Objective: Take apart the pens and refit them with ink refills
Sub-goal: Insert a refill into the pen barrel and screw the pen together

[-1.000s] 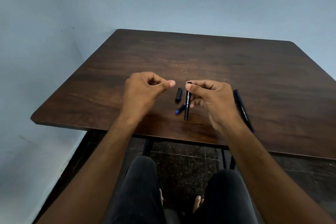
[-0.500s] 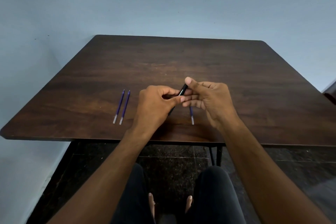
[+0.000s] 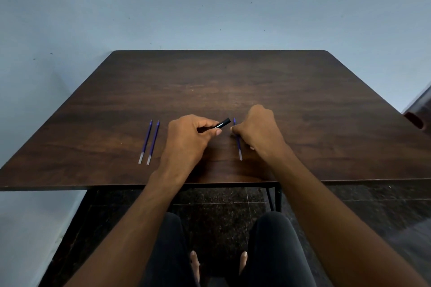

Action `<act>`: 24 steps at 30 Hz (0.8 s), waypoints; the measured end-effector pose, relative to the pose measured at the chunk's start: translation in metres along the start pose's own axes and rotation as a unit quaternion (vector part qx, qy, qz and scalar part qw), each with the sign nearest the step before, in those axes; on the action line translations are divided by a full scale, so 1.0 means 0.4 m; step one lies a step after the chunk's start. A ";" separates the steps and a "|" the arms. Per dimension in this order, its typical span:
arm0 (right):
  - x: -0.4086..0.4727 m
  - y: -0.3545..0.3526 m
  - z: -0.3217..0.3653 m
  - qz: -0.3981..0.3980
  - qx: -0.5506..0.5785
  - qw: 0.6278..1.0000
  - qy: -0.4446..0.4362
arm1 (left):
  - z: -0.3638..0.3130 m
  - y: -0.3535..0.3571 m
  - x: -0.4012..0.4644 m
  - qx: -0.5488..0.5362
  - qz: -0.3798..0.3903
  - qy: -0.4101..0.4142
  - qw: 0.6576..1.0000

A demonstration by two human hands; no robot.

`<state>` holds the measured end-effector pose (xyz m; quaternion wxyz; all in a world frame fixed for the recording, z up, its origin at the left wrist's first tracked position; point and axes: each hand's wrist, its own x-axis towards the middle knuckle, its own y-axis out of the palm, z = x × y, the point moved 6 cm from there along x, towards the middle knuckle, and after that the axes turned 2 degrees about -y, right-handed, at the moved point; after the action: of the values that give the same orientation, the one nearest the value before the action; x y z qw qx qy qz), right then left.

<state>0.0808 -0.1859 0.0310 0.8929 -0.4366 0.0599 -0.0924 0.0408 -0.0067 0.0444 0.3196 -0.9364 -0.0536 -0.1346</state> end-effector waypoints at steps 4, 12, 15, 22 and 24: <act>0.002 0.005 0.013 -0.001 -0.032 0.999 0.003 | 0.007 -0.003 0.003 -0.001 -0.002 -0.003 1.000; 0.005 -0.009 -0.004 0.042 -0.007 0.998 0.040 | 0.011 -0.012 0.003 -0.001 -0.013 -0.002 1.000; -0.003 -0.001 0.011 0.033 -0.047 0.998 0.025 | 0.009 -0.015 0.003 0.003 -0.011 -0.003 1.000; -0.008 -0.002 0.016 0.024 -0.037 0.999 0.028 | 0.011 -0.021 -0.002 -0.005 -0.011 -0.008 1.000; -0.005 -0.006 -0.001 0.034 0.063 0.997 0.042 | 0.014 -0.021 -0.003 -0.003 -0.007 -0.012 1.000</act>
<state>0.0787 -0.1873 0.0327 0.9181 -0.3726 0.1063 -0.0838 0.0392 0.0034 0.0447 0.3150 -0.9386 -0.0641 -0.1255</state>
